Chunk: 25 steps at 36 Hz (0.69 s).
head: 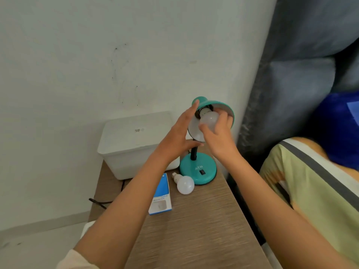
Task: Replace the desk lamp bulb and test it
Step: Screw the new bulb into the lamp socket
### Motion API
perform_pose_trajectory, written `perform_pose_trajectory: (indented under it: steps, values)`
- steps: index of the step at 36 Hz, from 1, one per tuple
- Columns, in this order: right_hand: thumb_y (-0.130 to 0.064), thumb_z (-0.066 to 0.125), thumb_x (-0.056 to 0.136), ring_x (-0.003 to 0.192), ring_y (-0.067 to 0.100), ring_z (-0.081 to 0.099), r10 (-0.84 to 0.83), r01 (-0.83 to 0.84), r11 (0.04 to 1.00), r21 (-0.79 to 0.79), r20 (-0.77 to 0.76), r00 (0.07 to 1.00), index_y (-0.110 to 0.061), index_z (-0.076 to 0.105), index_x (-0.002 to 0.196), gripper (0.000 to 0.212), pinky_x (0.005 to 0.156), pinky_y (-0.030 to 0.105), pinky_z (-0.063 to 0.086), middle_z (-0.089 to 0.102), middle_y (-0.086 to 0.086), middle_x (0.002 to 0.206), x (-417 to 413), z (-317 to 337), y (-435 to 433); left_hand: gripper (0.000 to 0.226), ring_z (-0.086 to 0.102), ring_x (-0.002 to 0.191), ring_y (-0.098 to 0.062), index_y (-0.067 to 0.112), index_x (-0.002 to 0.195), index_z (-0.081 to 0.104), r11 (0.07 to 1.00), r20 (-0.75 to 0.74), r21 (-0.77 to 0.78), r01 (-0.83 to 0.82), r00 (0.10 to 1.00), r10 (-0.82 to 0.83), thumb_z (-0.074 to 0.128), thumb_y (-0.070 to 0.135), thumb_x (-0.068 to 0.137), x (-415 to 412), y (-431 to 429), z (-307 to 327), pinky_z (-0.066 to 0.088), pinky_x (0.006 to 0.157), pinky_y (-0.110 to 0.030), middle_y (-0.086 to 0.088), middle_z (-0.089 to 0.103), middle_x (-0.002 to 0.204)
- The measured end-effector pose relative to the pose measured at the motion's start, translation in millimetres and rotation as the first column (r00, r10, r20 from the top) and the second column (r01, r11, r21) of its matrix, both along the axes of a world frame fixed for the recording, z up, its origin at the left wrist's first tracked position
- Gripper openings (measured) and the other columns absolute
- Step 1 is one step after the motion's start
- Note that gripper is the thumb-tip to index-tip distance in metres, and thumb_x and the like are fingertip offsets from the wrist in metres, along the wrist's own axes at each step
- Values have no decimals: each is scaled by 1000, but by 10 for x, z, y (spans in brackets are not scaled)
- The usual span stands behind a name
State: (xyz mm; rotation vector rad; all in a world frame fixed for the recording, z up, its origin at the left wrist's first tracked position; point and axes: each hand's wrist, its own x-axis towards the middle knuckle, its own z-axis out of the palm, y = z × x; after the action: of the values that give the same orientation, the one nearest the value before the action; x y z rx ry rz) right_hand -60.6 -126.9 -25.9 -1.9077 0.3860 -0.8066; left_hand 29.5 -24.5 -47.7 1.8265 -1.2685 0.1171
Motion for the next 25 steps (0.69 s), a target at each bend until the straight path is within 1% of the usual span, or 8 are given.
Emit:
perform_pose_trajectory:
  steps: [3, 6, 8, 11, 14, 17, 20, 25]
  values:
    - [-35, 52, 91, 110, 16, 51, 4, -1, 987, 158, -15, 1000, -12, 34, 125, 44, 91, 28, 49, 41, 2, 127, 32, 31, 0, 109, 26, 132, 3, 48, 138, 1, 1000, -11, -1, 1, 1000, -1, 80, 11, 72, -9, 11, 0, 25, 110, -16, 17, 23, 145]
    - [-44, 43, 93, 99, 23, 63, 31, -9, 876, 483, -38, 999, -16, 33, 125, 43, 65, 26, 58, 48, 4, 115, 56, 133, -1, 109, 27, 131, 3, 46, 139, 2, 1000, -10, 7, 2, 1000, -2, 80, 11, 72, 2, 18, 7, 26, 110, -18, 18, 23, 144]
    - [-41, 45, 93, 106, 22, 57, 33, -6, 886, 464, -51, 998, -12, 31, 132, 52, 65, 21, 57, 44, 5, 121, 74, 130, -29, 108, 28, 131, 4, 48, 138, 4, 1000, -16, 11, 2, 1000, -2, 80, 11, 72, 6, 18, 9, 29, 111, -21, 20, 23, 143]
    - [-30, 56, 88, 107, 19, 54, 71, -50, 889, 454, -29, 997, -12, 34, 131, 52, 79, 30, 57, 39, 11, 134, 79, 76, -57, 106, 26, 128, 13, 48, 139, 4, 1000, -32, 12, 6, 999, -6, 79, 11, 73, 9, -9, -8, 29, 109, -17, 29, 21, 140]
    - [-34, 51, 92, 94, 17, 63, 116, -104, 789, 605, 19, 993, -12, 34, 133, 50, 89, 38, 54, 47, 9, 129, 61, 76, -53, 105, 22, 125, 22, 43, 139, 6, 1000, -37, 0, 5, 999, -5, 78, 8, 73, -4, -49, -25, 23, 104, -4, 25, 21, 141]
    - [-44, 47, 92, 92, 16, 64, 63, -83, 748, 659, 54, 997, -12, 33, 134, 55, 83, 33, 56, 50, 6, 124, 69, 91, -74, 103, 21, 124, 23, 42, 140, 8, 1000, -42, 0, 14, 999, -14, 78, 7, 73, -8, -60, -33, 24, 104, -4, 32, 18, 139]
    - [-35, 55, 90, 106, 16, 57, 25, -57, 850, 524, 69, 997, -17, 34, 125, 45, 74, 24, 55, 50, 3, 122, 55, 93, -61, 101, 24, 124, 21, 43, 139, 11, 1000, -52, -5, 13, 999, -13, 78, 6, 73, -9, -55, -30, 29, 106, -11, 35, 19, 137]
    - [-48, 47, 90, 84, 14, 67, 59, -61, 789, 612, 23, 998, -12, 37, 127, 53, 82, 33, 57, 56, 1, 105, 27, 68, -44, 101, 25, 122, 22, 45, 138, 12, 999, -69, -35, -10, 998, 8, 78, 7, 72, -30, 4, -42, 30, 103, -8, 22, 27, 138]
